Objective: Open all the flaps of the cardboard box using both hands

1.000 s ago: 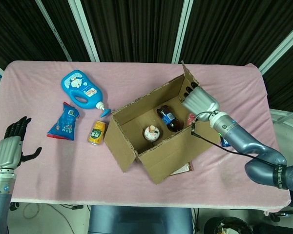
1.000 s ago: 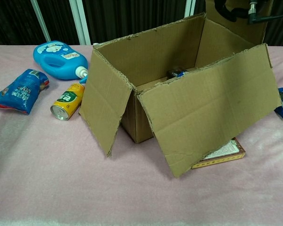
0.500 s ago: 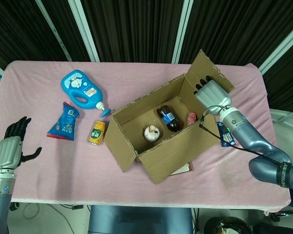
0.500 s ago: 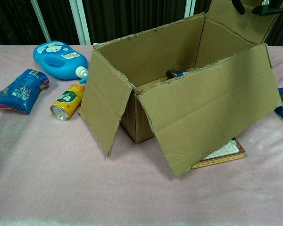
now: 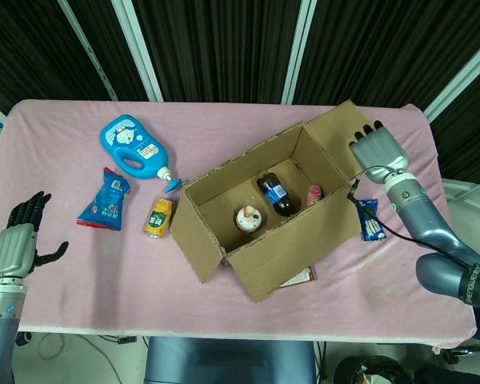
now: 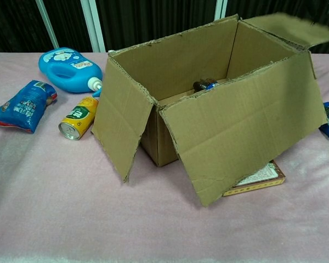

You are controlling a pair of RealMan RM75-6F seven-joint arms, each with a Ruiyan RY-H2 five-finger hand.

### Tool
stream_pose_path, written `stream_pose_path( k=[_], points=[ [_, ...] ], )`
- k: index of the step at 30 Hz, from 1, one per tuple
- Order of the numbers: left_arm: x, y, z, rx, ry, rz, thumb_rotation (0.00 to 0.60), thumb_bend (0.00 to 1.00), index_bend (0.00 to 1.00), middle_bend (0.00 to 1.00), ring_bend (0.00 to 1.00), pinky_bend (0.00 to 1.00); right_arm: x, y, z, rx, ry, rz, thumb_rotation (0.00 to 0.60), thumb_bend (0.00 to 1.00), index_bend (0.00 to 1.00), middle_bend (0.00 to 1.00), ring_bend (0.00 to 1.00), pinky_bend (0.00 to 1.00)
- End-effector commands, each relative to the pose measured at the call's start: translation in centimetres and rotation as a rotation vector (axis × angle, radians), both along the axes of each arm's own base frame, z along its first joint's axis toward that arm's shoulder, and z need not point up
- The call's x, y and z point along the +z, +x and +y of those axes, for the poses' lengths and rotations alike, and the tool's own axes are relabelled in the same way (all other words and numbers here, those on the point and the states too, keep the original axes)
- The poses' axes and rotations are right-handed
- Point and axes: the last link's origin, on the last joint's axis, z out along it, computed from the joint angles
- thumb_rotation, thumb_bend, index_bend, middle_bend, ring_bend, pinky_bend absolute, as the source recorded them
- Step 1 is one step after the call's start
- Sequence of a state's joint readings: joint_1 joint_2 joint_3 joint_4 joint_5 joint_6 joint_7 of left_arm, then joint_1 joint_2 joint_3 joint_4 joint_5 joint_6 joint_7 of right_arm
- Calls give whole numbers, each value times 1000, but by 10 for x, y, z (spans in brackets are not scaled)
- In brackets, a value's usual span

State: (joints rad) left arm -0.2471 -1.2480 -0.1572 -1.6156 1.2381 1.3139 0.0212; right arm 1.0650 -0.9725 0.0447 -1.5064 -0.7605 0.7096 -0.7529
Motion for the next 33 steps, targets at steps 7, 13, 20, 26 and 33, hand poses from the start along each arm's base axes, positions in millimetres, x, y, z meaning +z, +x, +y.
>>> stream_pose_path(
  k=[7, 13, 20, 26, 33],
  points=[
    [1, 0, -1, -4, 1, 3, 600, 239, 0, 0, 0, 0, 5, -11, 7, -54, -38, -38, 600, 523, 392, 265, 195, 219],
    [1, 0, -1, -23, -10, 46, 600, 239, 0, 0, 0, 0, 20, -16, 33, -47, -143, -205, 600, 517, 208, 206, 148, 214],
    [5, 0, -5, -53, -19, 148, 600, 218, 0, 0, 0, 0, 32, -52, 106, -69, -249, -404, 600, 390, 4, 32, 5, 211],
    [7, 7, -13, -80, -34, 203, 600, 160, 0, 0, 0, 0, 29, -93, 174, -128, -291, -517, 590, 257, 0, 0, 0, 211],
    [17, 1, -31, -103, -15, 287, 600, 154, 0, 0, 0, 0, 24, -126, 228, -95, -325, -573, 465, 234, 0, 0, 0, 210]
  ],
)
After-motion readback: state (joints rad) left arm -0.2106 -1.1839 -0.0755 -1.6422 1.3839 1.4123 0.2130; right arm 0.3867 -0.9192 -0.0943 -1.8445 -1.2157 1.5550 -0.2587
